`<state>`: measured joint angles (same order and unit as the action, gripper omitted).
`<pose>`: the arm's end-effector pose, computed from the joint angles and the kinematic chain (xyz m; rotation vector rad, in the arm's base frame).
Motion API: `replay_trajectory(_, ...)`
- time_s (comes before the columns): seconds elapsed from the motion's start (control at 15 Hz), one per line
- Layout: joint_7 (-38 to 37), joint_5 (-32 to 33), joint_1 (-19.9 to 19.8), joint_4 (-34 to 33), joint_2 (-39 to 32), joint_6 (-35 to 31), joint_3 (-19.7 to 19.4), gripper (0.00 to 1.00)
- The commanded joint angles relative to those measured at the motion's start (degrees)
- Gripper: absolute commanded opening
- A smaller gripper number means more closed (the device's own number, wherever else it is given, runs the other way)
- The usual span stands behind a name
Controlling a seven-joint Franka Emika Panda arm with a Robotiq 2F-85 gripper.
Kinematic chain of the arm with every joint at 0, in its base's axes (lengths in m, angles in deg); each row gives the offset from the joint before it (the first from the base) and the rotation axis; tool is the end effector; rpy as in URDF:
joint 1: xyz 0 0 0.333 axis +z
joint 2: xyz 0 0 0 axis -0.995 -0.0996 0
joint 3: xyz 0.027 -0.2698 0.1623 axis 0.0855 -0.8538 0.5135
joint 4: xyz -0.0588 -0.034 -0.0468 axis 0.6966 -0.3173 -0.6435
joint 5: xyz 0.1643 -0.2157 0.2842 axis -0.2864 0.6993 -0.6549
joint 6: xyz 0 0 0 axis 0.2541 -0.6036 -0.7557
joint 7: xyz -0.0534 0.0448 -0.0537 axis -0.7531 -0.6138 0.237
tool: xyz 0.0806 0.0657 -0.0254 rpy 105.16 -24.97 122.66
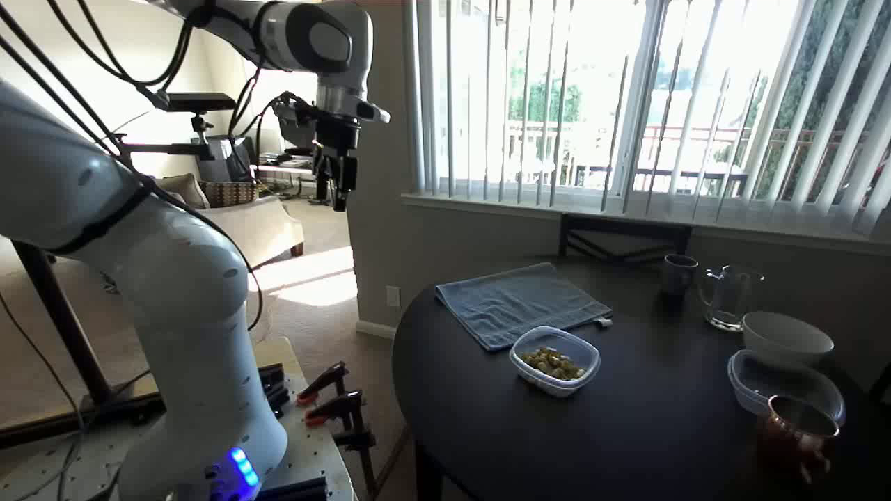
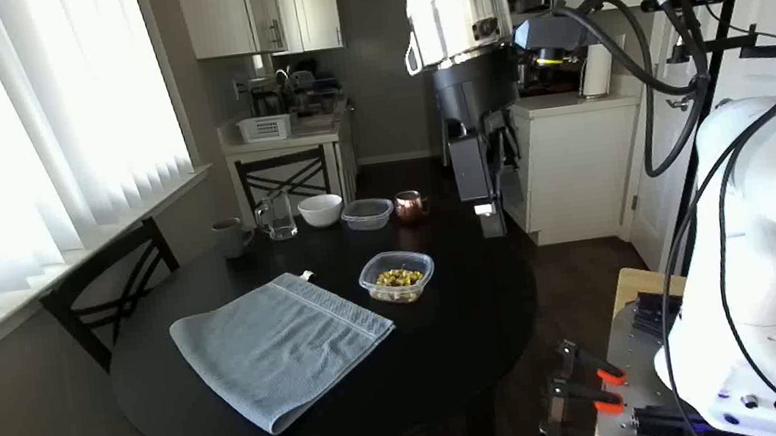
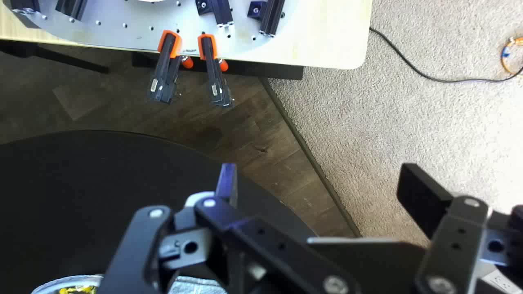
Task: Pour the contents of the lunchbox onto the blue towel
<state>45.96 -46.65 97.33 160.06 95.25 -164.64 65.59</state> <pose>0.2820 0.1992 0.4696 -3.1165 -0.1047 0.3499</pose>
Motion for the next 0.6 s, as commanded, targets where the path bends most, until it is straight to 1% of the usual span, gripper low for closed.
replay_trajectory(0.0, 0.1, -0.1, -0.3, -0.2, 0.0, 0.2, 0.2, 1.00)
replay_trajectory(0.33, 0.1, -0.1, -0.3, -0.2, 0.0, 0.2, 0.2, 1.00)
replay_trajectory(0.47, 1.7, 3.6, -2.2, 0.6, -1.9, -2.3, -0.3, 1.00)
replay_trajectory(0.53, 3.8, 7.0, -3.9, 0.9, -3.9, -5.8, -1.3, 1.00)
